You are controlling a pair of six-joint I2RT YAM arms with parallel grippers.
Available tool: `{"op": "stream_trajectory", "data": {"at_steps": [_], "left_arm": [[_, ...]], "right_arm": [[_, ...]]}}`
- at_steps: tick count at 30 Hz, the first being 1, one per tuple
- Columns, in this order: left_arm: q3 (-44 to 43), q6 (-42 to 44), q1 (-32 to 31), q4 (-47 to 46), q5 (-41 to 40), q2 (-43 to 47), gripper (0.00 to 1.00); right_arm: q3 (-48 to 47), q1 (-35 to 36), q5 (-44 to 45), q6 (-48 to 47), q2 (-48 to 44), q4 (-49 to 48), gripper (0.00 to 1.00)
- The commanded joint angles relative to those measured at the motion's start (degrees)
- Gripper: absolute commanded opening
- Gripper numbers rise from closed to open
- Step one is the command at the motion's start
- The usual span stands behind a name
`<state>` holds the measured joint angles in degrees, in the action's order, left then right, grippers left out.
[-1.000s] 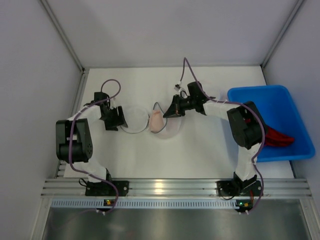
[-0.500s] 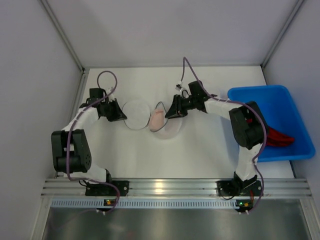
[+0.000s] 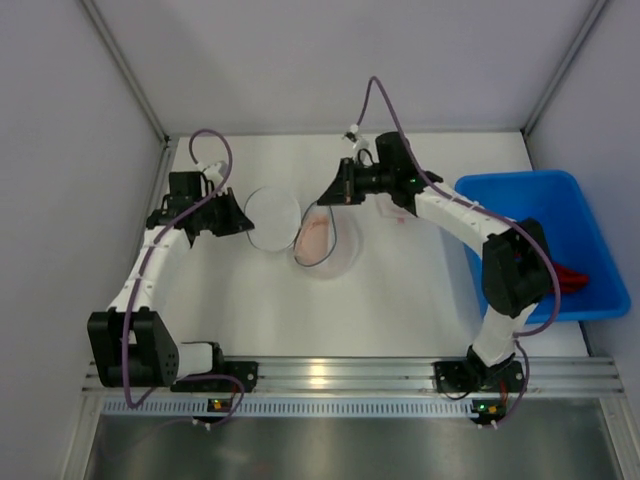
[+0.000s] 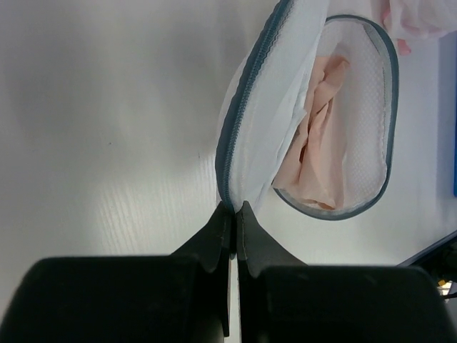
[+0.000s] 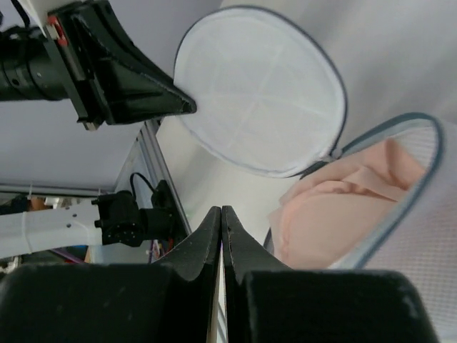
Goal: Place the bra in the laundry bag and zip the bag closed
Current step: Place the bra in the laundry bag.
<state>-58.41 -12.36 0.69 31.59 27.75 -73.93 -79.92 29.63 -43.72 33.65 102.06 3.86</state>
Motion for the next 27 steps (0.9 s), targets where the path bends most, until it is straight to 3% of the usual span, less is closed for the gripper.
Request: {"op": "stream_trajectory", "data": {"at_steps": [1, 8, 18, 22, 27], "left_arm": [[-3.37, -1.09, -0.25, 1.45, 1.52, 2.21, 0.00], [-7.50, -2.76, -0.16, 3.74, 1.78, 3.62, 0.00], [-8.12, -7.15, -0.34, 4.00, 5.03, 7.83, 0.00], [-9.70, -7.42, -0.34, 6.89, 3.02, 7.93, 0.00], [-10.93, -3.47, -0.34, 8.66, -2.95, 6.96, 0.00]], "right_arm": [[0.11, 5.34, 4.85, 0.10, 2.26, -1.04, 0.00], [3.89, 9.74, 18.13, -0.08, 7.09, -2.19, 0.00], [-0.76, 12.74, 35.45, 3.00, 17.82, -1.58, 0.00], [-1.20, 12.74, 30.91, 4.67, 18.00, -3.15, 0.00], [-1.11, 12.56, 17.92, 4.94, 10.01, -7.90, 0.23]]}}
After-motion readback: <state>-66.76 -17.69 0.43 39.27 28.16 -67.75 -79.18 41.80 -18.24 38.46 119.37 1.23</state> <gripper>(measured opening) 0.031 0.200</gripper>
